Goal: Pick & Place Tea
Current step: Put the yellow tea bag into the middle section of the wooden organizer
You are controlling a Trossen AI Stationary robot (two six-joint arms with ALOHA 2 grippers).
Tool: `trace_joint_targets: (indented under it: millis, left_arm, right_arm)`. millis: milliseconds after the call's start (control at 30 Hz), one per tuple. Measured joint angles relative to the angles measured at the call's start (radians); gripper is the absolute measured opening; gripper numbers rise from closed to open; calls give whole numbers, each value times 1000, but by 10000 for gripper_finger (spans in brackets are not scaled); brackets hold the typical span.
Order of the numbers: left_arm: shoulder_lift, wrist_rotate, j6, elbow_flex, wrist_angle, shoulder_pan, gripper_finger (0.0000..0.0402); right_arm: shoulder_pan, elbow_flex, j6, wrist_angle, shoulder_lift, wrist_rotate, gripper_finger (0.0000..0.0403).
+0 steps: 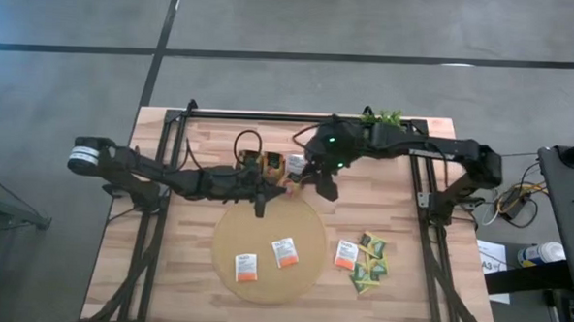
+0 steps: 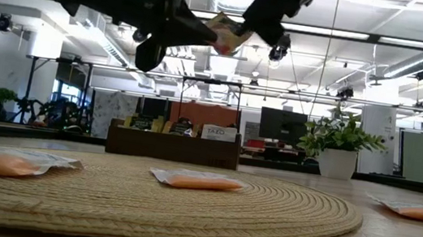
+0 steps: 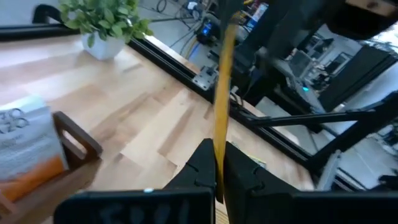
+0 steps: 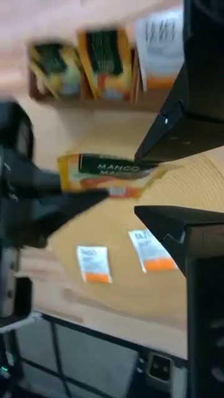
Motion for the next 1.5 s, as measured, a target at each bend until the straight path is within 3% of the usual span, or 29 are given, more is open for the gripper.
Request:
trace_joint_targets:
  millis: [200,467,867,1000,1167,1333,1500]
  left_arm:
    - [1,-7,25,-1,-16,1,8]
    - [1,-16,37,-3,-65,-1,8]
    - [1,-23,69,-3,-63,0,8]
    - [1,-28,44,-3,-62,0,16]
    - [1,-54,-64,-3,-71,0,50]
    - [1,-120,-108,-3,-108,0,115]
    - [-36,-124,-202,-3,-253,-6,174]
  right_arm:
    - [-2,109,-41,-94,124,-53,121]
    - [-2,140,-49,-103,145,-48,108]
    - [-3,140,-31,-106,145,31,16]
    - [-3,140,-49,-98,145,51,9]
    - [-3,139,-53,-96,145,60,8]
    - [-3,139,-54,-97,145,82,8]
    - [-3,139,-32,-112,145,131,8]
